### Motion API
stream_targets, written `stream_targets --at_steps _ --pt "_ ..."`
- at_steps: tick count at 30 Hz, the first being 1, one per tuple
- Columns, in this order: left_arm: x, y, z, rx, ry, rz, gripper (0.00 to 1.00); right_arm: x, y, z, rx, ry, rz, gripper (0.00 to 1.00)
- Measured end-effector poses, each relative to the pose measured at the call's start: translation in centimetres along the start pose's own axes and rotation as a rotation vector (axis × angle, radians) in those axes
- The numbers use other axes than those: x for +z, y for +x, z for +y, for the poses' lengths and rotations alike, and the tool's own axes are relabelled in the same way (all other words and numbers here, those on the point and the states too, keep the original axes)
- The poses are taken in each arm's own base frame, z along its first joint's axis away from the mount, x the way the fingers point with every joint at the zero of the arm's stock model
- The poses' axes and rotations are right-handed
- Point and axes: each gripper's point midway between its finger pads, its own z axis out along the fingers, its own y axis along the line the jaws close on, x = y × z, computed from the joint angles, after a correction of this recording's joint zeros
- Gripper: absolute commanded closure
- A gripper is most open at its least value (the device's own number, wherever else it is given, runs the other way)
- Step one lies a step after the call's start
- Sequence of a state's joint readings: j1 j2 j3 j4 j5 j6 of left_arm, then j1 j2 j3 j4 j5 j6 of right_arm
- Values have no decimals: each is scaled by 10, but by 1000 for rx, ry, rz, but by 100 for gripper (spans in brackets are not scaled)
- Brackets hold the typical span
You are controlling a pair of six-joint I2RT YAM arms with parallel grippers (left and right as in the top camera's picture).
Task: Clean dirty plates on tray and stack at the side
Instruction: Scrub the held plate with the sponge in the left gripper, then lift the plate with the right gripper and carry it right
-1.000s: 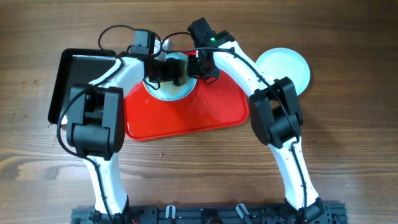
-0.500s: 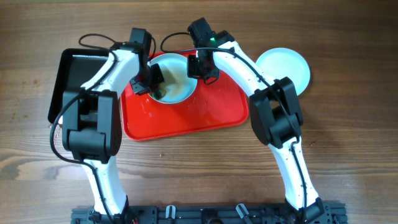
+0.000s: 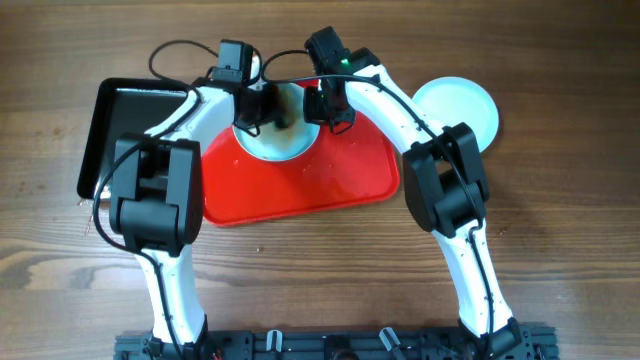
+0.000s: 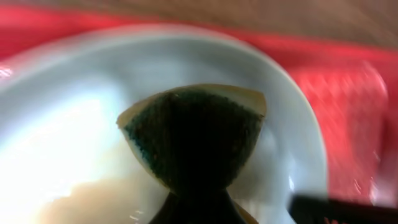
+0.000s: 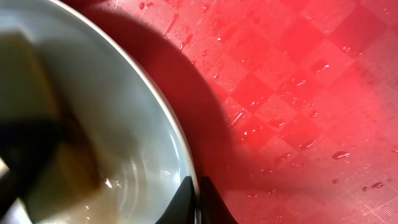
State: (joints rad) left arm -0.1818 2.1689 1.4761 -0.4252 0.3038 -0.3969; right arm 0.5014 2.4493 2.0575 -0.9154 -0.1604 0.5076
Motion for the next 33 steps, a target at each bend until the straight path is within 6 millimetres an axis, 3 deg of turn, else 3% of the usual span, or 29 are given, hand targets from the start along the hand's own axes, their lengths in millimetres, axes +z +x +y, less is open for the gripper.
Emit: stream_targets --at_steps 5,7,10,12,14,18,21,22,28,30,33 --pt "-21 -5 22 -45 -160 -13 96 0 -1 1 -1 -3 -5 96" --pt "-45 -4 25 -58 -201 -10 96 0 -2 1 -2 -5 -7 90" --pt "-98 -10 11 -55 -202 -55 96 0 -6 3 -12 -13 -24 75" --pt "-127 -11 2 -50 -196 -78 96 0 -11 6 -16 -24 -45 74" --pt "-143 -5 2 -59 -207 -66 96 -1 -21 12 -24 -47 -86 74" --pt "-149 -2 24 -87 -242 -35 96 -2 -29 17 -38 -65 -121 75" --pt "-156 -10 43 -110 -256 -48 96 5 -21 17 -52 -55 -104 87" --pt "-158 -12 48 -118 -260 -52 96 9 -16 16 -54 -50 -92 96" --pt "-161 -15 56 -130 -267 -58 96 11 -7 21 -36 -73 -53 96" --pt "-161 -15 56 -127 -267 -57 96 7 -5 15 -22 -69 -37 96" --pt "-161 -15 56 -127 -267 -58 96 -8 -10 -11 6 12 -56 96"
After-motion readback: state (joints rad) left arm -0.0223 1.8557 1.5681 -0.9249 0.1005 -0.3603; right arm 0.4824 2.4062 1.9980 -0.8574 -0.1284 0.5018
